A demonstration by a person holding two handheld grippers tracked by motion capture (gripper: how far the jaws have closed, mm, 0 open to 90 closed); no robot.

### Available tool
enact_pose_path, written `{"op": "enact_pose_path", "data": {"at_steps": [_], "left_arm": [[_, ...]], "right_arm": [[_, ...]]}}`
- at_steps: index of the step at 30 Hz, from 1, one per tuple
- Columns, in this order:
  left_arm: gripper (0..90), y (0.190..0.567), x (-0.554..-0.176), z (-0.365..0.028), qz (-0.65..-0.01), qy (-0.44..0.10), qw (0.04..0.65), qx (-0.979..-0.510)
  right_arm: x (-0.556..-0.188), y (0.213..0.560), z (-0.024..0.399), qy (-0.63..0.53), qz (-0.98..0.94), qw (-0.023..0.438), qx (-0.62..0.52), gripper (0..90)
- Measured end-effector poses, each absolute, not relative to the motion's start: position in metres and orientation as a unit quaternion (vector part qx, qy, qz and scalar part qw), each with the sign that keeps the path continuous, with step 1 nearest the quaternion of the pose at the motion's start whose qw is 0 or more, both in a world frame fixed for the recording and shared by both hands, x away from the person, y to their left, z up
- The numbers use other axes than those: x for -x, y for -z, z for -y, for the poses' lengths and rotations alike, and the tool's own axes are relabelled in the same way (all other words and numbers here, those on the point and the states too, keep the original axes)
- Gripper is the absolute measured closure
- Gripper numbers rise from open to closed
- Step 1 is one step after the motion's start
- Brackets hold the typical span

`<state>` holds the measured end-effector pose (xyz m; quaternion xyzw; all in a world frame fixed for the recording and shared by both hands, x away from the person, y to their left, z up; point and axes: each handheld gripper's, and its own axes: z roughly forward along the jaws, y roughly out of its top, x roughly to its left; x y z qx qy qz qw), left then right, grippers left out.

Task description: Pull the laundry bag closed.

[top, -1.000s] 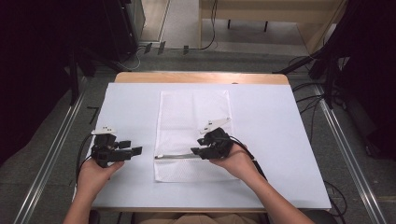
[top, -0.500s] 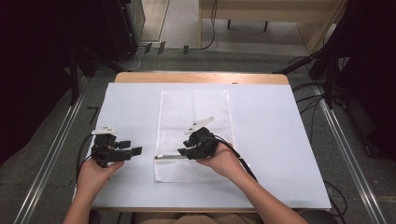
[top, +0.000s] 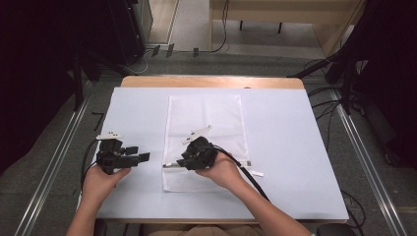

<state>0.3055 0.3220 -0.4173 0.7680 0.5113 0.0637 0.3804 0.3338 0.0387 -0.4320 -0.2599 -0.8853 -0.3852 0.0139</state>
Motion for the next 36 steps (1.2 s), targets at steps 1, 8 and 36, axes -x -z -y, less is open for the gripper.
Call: {"op": "enact_pose_path", "data": {"at_steps": [1, 8, 36], "left_arm": [[35.0, 0.417, -0.306, -0.322, -0.512, -0.063, 0.381, -0.768], [35.0, 0.417, -0.311, -0.32, -0.508, -0.061, 0.382, -0.769], [37.7, 0.417, -0.314, -0.324, -0.514, -0.055, 0.385, -0.764]], "right_arm": [[-0.333, 0.433, -0.041, 0.385, 0.886, 0.013, 0.259, 68.9], [-0.333, 0.441, -0.052, 0.38, 0.889, 0.025, 0.257, 71.6], [-0.335, 0.463, -0.082, 0.378, 0.886, 0.046, 0.266, 77.2]]}}
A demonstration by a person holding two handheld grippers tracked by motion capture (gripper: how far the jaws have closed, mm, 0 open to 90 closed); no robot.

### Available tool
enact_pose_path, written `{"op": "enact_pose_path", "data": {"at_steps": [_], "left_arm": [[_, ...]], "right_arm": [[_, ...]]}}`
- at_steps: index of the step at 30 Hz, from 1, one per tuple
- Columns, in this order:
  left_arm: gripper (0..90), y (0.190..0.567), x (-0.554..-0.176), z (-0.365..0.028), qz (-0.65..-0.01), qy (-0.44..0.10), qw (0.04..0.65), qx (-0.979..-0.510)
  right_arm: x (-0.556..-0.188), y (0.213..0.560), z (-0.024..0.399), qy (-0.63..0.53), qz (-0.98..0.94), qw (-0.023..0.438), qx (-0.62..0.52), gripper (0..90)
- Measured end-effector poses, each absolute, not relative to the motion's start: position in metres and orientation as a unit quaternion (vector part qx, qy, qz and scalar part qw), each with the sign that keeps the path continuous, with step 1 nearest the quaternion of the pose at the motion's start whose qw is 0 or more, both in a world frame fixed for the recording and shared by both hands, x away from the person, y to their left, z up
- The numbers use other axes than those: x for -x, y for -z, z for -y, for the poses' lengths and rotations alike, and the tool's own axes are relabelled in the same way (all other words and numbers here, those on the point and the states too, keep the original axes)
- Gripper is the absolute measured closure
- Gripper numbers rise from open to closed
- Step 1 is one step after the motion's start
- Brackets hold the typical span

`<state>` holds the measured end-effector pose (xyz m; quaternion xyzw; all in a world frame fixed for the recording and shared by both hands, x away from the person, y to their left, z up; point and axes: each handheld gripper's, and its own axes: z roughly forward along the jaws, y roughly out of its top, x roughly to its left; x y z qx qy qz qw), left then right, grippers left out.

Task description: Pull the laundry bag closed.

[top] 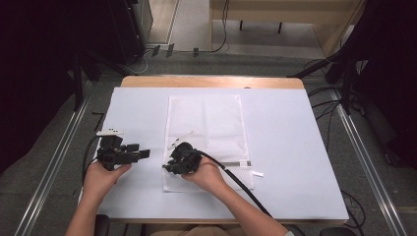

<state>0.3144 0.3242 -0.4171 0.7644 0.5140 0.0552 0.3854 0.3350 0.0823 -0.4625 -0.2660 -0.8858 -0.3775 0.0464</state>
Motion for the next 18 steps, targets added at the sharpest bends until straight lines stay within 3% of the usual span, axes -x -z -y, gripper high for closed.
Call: {"op": "enact_pose_path", "data": {"at_steps": [18], "left_arm": [[39.1, 0.4175, -0.3135, -0.3231, -0.506, -0.046, 0.386, -0.77]], "right_arm": [[-0.3369, 0.4594, -0.0893, 0.387, 0.886, 0.033, 0.255, 87.5]]}}
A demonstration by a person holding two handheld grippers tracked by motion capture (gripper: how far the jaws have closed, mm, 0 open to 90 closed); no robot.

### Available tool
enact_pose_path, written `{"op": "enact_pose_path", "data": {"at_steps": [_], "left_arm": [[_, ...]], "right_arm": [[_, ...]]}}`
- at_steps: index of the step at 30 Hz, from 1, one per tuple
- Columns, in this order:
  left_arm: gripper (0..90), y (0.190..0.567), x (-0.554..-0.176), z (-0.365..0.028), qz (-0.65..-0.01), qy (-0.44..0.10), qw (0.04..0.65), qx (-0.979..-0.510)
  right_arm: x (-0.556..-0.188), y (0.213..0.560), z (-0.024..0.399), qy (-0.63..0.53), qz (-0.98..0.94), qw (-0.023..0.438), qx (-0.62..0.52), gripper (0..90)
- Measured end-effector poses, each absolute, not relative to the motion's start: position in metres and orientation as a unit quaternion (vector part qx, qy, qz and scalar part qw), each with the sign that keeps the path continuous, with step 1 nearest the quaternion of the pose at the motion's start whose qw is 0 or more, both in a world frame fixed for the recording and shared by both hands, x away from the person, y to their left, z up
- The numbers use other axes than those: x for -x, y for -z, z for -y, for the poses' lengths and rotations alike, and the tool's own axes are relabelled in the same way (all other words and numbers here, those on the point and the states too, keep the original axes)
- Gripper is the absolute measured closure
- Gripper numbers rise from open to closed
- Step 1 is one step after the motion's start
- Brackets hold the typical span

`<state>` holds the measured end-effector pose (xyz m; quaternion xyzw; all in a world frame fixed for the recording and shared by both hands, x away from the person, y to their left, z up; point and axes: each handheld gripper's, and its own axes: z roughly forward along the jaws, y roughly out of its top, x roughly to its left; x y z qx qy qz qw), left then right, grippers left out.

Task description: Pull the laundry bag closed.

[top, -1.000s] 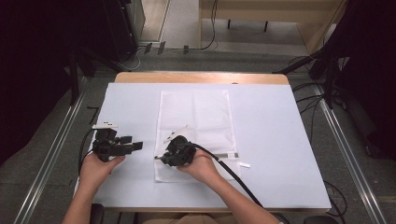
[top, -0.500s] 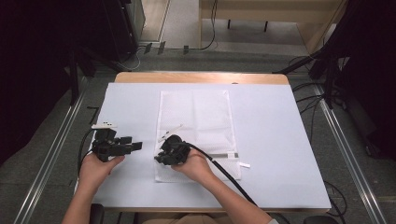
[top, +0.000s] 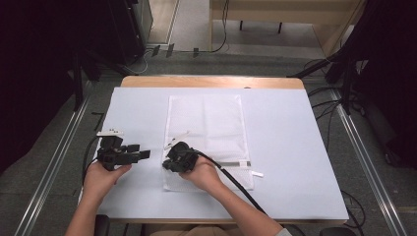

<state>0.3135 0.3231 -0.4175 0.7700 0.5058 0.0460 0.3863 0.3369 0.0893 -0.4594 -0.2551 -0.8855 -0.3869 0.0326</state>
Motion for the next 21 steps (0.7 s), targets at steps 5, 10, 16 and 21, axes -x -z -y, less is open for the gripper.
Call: {"op": "enact_pose_path", "data": {"at_steps": [5, 10, 16, 21], "left_arm": [[42.9, 0.417, -0.312, -0.318, -0.488, -0.037, 0.389, -0.78], [43.8, 0.418, -0.31, -0.31, -0.469, -0.03, 0.386, -0.794], [44.1, 0.419, -0.308, -0.301, -0.453, -0.016, 0.389, -0.802], [44.5, 0.422, -0.308, -0.293, -0.441, -0.004, 0.384, -0.812]], "right_arm": [[-0.34, 0.446, -0.083, 0.4, 0.881, 0.026, 0.252, 87.5], [-0.343, 0.437, -0.079, 0.404, 0.88, 0.018, 0.248, 87.5], [-0.345, 0.43, -0.079, 0.408, 0.878, 0.017, 0.249, 87.5], [-0.345, 0.424, -0.078, 0.416, 0.875, 0.015, 0.246, 87.5]]}}
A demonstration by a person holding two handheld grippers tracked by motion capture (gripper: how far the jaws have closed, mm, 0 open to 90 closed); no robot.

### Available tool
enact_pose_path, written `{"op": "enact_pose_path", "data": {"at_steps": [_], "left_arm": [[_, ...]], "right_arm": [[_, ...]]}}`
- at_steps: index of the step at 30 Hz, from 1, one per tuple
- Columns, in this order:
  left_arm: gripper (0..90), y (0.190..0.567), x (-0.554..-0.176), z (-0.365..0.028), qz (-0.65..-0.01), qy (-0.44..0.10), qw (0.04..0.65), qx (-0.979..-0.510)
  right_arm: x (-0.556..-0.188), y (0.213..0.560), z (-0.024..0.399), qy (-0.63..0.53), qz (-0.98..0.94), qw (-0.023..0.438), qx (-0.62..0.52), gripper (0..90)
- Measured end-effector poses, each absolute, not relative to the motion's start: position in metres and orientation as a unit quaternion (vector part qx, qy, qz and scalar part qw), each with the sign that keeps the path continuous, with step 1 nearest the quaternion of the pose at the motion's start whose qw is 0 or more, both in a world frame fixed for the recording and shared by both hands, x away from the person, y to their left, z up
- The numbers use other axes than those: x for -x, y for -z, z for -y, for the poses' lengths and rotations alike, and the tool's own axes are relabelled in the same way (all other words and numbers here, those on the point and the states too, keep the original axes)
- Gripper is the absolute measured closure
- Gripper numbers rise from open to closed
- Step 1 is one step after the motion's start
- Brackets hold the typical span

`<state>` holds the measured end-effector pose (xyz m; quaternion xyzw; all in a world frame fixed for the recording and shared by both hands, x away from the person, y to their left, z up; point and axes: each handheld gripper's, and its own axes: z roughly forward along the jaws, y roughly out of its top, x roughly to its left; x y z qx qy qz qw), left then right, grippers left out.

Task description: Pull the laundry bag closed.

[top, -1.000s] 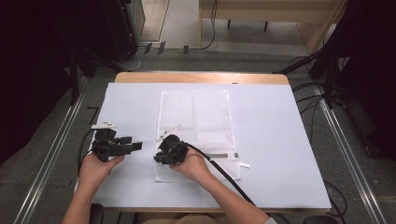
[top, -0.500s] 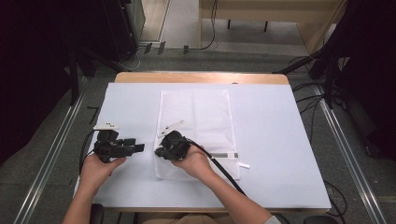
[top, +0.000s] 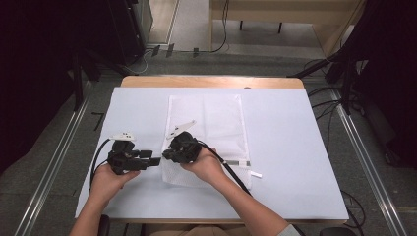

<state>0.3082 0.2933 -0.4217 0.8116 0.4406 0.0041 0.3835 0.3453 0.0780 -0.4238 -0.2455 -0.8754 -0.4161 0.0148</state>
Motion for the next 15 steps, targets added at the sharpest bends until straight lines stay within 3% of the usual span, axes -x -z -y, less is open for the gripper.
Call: {"op": "enact_pose_path", "data": {"at_steps": [4, 15], "left_arm": [[46.6, 0.425, -0.309, -0.284, -0.427, 0.001, 0.372, -0.824], [66.4, 0.432, -0.31, -0.272, -0.399, 0.01, 0.353, -0.846]], "right_arm": [[-0.346, 0.42, -0.076, 0.42, 0.874, 0.019, 0.246, 87.5], [-0.34, 0.412, -0.072, 0.423, 0.877, 0.039, 0.225, 87.6]]}}
